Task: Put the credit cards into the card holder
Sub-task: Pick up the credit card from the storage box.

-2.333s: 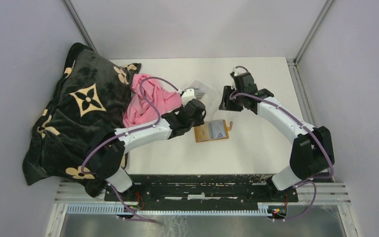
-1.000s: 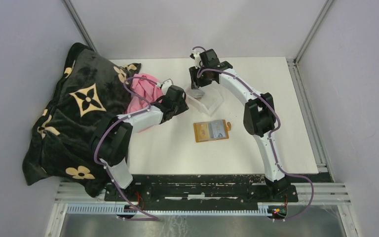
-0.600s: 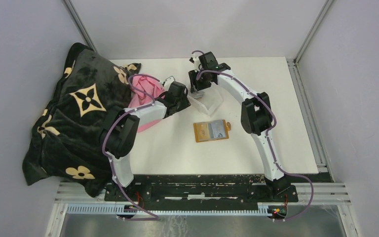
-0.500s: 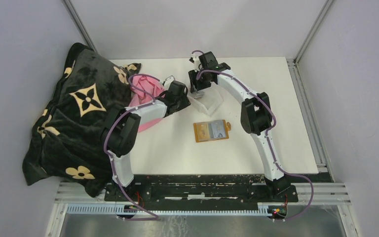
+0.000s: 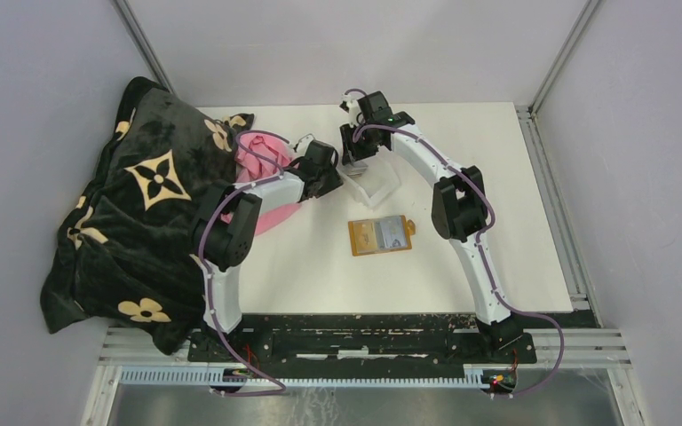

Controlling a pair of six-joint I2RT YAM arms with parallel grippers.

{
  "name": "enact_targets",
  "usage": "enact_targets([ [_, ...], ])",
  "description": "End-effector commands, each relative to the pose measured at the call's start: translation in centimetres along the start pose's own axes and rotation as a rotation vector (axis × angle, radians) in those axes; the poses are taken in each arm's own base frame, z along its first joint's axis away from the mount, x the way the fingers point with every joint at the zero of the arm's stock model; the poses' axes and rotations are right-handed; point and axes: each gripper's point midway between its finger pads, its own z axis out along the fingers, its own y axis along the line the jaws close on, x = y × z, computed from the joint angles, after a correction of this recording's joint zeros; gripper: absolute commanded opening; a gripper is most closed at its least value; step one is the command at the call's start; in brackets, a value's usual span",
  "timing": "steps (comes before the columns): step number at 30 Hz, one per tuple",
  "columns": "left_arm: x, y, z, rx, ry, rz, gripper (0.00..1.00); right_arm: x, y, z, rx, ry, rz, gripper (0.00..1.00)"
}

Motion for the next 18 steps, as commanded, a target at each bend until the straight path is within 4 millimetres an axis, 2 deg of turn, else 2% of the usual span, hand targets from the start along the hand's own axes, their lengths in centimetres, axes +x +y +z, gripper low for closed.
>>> enact_targets([
  [1, -3.0, -2.7, 0.3, 0.070, -0.052, -0.073, 0.50, 0.5, 2.7, -1.0, -0.062, 0.038, 0.025, 0.38],
  [7, -3.8, -3.4, 0.7, 0.087, -0.061, -0.082, 0.51, -0.2, 3.9, -2.0, -0.086, 0.027, 0.039, 0.36],
  [18, -3.8, -4.2, 0.7, 0.118, -0.050, -0.097, 0.50, -0.7, 5.5, -2.7, -0.116, 0.021, 0.060, 0.35],
])
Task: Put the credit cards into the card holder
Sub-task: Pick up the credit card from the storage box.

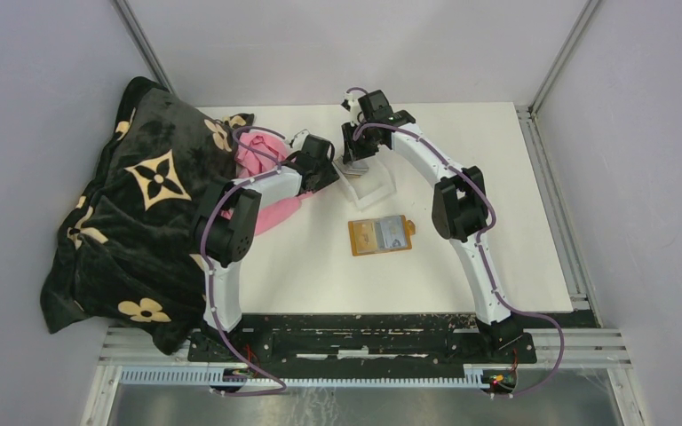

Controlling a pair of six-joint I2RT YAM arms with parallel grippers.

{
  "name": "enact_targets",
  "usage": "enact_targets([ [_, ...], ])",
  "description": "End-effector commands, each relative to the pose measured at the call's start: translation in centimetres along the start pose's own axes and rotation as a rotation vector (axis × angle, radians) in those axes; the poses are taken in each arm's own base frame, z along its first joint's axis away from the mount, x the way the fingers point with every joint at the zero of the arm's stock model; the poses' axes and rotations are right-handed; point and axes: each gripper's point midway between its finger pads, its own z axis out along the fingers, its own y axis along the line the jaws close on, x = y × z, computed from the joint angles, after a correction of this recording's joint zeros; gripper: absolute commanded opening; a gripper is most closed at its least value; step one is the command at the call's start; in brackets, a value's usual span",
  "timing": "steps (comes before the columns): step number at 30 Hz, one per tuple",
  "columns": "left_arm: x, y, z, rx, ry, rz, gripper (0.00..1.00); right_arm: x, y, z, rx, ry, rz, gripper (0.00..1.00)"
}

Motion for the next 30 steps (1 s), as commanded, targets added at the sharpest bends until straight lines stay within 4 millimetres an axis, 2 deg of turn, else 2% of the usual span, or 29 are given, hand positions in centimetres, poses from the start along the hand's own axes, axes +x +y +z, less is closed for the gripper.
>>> enact_targets([
  [1, -2.3, -4.6, -0.5, 0.141, -0.050, -0.076, 0.50, -0.5, 5.2, -2.3, -0.118, 0.016, 0.024, 0.35],
  [18, -2.6, -4.5, -1.2, 0.139, -0.059, -0.078, 0.50, -1.6, 6.3, -3.3, -0.135, -0.012, 0.037, 0.27],
  [30, -2.7, -4.0, -2.1, 0.134, -0.073, -0.074, 0.50, -2.4, 5.7, -5.3, -0.066, -0.039, 0.010, 0.19],
])
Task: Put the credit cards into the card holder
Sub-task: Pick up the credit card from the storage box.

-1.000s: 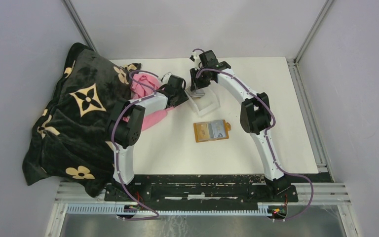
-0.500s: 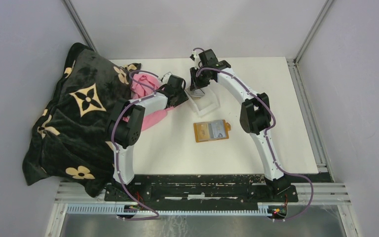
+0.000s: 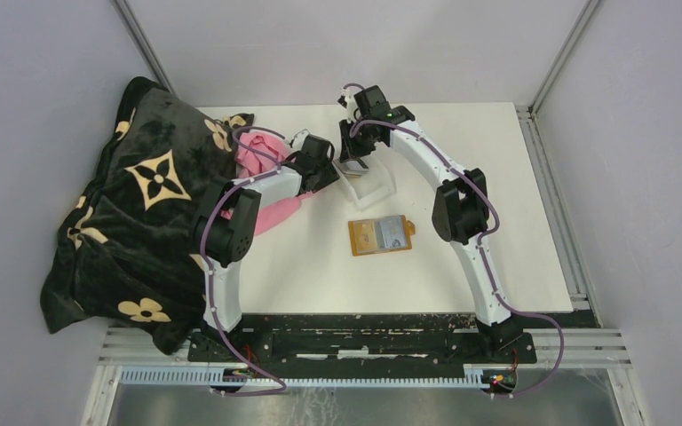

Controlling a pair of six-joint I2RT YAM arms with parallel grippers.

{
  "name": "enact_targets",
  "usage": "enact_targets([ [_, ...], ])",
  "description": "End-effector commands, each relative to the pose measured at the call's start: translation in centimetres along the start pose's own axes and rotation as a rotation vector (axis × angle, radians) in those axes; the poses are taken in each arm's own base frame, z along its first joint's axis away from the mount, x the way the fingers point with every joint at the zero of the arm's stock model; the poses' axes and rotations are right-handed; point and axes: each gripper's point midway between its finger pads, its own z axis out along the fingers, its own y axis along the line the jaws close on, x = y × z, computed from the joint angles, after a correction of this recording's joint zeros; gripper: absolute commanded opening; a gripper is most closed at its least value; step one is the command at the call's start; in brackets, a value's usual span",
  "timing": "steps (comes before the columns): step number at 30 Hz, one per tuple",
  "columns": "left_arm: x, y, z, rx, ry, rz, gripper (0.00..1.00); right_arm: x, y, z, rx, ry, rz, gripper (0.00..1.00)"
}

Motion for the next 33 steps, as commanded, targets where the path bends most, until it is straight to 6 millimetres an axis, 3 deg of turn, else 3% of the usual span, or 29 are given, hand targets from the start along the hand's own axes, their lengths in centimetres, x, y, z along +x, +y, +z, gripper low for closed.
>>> enact_targets([
  [1, -2.7, -4.0, -2.2, 0.128, -0.081, -0.071, 0.50, -1.7, 3.3, -3.3, -0.035, -0.046, -0.028, 0.18],
  [9, -3.1, -3.6, -3.2, 0.125, -0.100, -0.068, 0.50, -1.5, 0.9, -4.5, 0.109, -0.045, -0.047, 0.01],
  [14, -3.7, -3.5, -4.2, 0.131, -0.129, -0.067, 0.50, -2.8, -2.0, -6.4, 0.292, -0.134, -0.076, 0.01],
  [19, -4.2, -3.6, -5.2, 0.143, -0.149, -0.068, 0.50, -5.0, -3.4, -8.6, 0.404, -0.235, -0.106, 0.01],
  [27, -5.4, -3.9, -7.5, 0.166, -0.185, -0.063, 0.50, -5.9, -3.4, -9.5, 0.422, -0.258, -0.113, 0.01],
  [33, -6.5, -4.3, -9.9, 0.204, -0.230, -0.050, 0.51, -6.0, -1.8, -12.7, 0.383, -0.289, -0.106, 0.01],
])
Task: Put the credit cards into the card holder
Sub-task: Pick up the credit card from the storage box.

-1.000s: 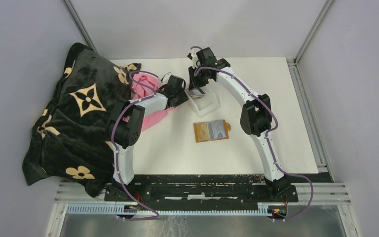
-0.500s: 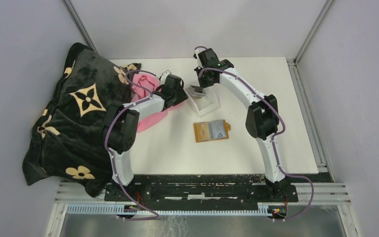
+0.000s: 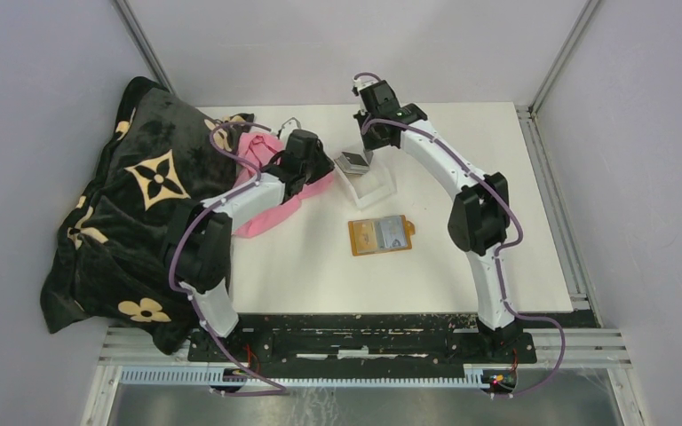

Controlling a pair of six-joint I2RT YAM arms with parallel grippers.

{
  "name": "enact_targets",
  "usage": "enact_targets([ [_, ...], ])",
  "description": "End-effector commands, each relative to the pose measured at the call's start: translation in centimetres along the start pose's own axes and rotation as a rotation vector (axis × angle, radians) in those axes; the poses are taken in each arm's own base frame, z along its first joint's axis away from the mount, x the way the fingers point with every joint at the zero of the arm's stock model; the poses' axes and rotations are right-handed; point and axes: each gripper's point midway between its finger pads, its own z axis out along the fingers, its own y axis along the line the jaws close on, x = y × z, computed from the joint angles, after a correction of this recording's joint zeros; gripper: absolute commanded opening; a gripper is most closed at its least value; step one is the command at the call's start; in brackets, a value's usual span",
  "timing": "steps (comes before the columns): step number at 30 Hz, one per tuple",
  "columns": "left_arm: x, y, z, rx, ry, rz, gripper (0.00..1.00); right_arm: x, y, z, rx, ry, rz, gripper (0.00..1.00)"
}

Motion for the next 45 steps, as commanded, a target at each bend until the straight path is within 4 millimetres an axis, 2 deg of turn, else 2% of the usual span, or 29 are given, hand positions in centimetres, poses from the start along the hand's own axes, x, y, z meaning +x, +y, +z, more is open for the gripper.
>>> enact_targets([
  [1, -3.3, -2.7, -3.0, 0.101, -0.104, -0.012, 0.51, -4.6, 0.1, -7.0, -0.042, -0.155, 0.026, 0.01],
  [4, -3.0, -4.1, -4.5, 0.213, -0.091, 0.035, 0.51, -3.2, 1.3, -9.6, -0.128, -0.121, 0.028, 0.01],
  [5, -2.7, -4.7, -5.0, 0.260, -0.080, 0.051, 0.51, -2.9, 1.6, -11.0, -0.160, -0.119, 0.032, 0.01],
  [13, 0.2, -7.7, -10.6, 0.585, 0.014, 0.129, 0.51, 2.9, 4.6, -18.1, -0.409, -0.056, 0.092, 0.01],
  [16, 1.3, -8.3, -12.5, 0.676, 0.054, 0.177, 0.51, 5.1, 5.1, -19.8, -0.460, -0.036, 0.109, 0.01],
  [20, 2.6, -9.0, -15.0, 0.795, 0.101, 0.216, 0.51, 8.0, 6.0, -21.2, -0.535, 0.017, 0.127, 0.01],
  [24, 4.6, -9.2, -16.8, 0.892, 0.195, 0.247, 0.51, 9.6, 7.1, -22.6, -0.631, 0.038, 0.152, 0.01],
  [28, 6.5, -8.8, -18.3, 0.955, 0.273, 0.265, 0.50, 10.8, 7.9, -23.1, -0.687, 0.062, 0.174, 0.01],
  [34, 8.9, -7.6, -19.4, 0.997, 0.364, 0.279, 0.50, 11.9, 8.7, -22.9, -0.763, 0.106, 0.215, 0.01],
  [45, 10.3, -7.0, -20.1, 1.039, 0.420, 0.293, 0.51, 12.4, 8.7, -21.6, -0.828, 0.158, 0.278, 0.01],
])
